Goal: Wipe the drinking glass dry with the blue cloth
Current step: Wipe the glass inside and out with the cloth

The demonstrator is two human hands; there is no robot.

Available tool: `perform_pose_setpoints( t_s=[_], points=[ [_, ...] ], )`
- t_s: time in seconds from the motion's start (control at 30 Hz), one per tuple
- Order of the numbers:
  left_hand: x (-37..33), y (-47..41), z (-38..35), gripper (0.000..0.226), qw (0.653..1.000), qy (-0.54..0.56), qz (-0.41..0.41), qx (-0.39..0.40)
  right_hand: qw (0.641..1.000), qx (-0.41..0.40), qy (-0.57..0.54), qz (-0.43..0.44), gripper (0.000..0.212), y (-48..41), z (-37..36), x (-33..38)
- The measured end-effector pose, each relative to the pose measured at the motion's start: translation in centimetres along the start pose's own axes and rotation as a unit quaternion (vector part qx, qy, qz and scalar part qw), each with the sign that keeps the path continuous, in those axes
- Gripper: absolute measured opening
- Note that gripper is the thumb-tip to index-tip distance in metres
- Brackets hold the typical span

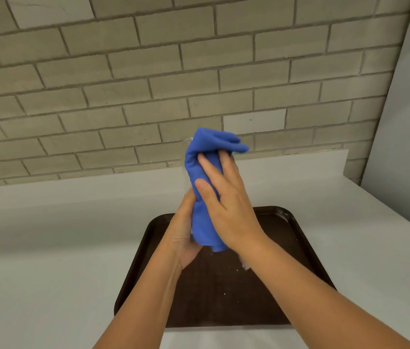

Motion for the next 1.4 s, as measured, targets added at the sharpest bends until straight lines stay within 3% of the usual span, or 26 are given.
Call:
perform_pose_setpoints(
  t_s=[0.07, 0.2, 0.33, 0.43, 0.63, 0.73, 0.83, 0.93, 1.03, 1.1, 1.17, 1.3, 1.4],
  points=[
    [-0.3, -0.1, -0.2, 0.053, 1.000, 0.010, -0.005, 0.026, 1.000, 0.002, -0.010, -0.021, 0.050, -2.1, 1.0, -0.3],
    [-0.5, -0.5, -0.2, 0.078, 0.999, -0.001, -0.003, 0.040, 0.979, -0.010, -0.161, -0.126, 0.047, -4.3, 2.0, -2.5],
    [-0.9, -0.7, 0.7, 0.061, 1.000, 0.001, -0.016, 0.024, 0.970, 0.008, -0.200, -0.141, 0.044, -0.1, 0.3, -3.2],
    [-0.6, -0.4, 1.5, 0.051, 1.000, 0.016, 0.006, 0.003, 0.980, 0.032, -0.173, -0.092, 0.044, 3.2, -1.2, -2.2],
    [-0.4, -0.6, 0.0, 0.069, 0.996, 0.081, -0.009, 0.048, 0.997, 0.035, 0.061, 0.036, 0.051, 0.0, -0.3, 1.0],
    [-1.0, -1.0, -0.6, 0.073, 0.995, 0.072, -0.004, 0.064, 0.999, 0.028, 0.020, 0.003, 0.049, -3.3, 0.9, 0.7],
    [-1.7, -1.2, -0.7, 0.073, 0.996, 0.049, -0.012, 0.075, 0.989, 0.013, -0.106, -0.105, 0.046, -4.5, 1.4, -1.6],
    [-2.2, -1.4, -0.7, 0.060, 0.997, 0.011, -0.028, 0.077, 0.946, -0.004, -0.254, -0.200, 0.033, -2.9, 1.1, -3.8],
    [-2.3, -1.6, -0.2, 0.042, 0.999, -0.024, -0.030, 0.035, 0.929, -0.023, -0.296, -0.222, 0.034, -0.6, 0.2, -5.3],
    [-2.3, -1.6, -0.1, 0.040, 0.997, -0.073, -0.032, 0.014, 0.915, -0.054, -0.325, -0.231, 0.044, 0.8, -0.2, -6.2],
    [-2.1, -1.3, -0.5, 0.038, 0.989, -0.145, -0.033, -0.002, 0.907, -0.092, -0.331, -0.245, 0.042, 1.7, 0.5, -6.9],
    [-3.2, -0.8, -1.0, 0.044, 0.936, -0.335, -0.057, -0.091, 0.896, -0.123, -0.340, -0.258, 0.027, 2.3, 1.8, -7.8],
    [-5.0, 0.1, -1.2, 0.053, 0.891, -0.409, -0.129, -0.145, 0.900, -0.131, -0.337, -0.244, 0.034, 2.3, 2.2, -7.3]
  ],
)
Point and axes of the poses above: each hand's wrist, its own y-axis away from the middle knuckle, its own z-axis out of the back of the hand, x = y × z, the point moved 9 cm from there along -y, towards the middle knuckle, and after that the axes turned 5 degrees about x, right-handed, at the moved point
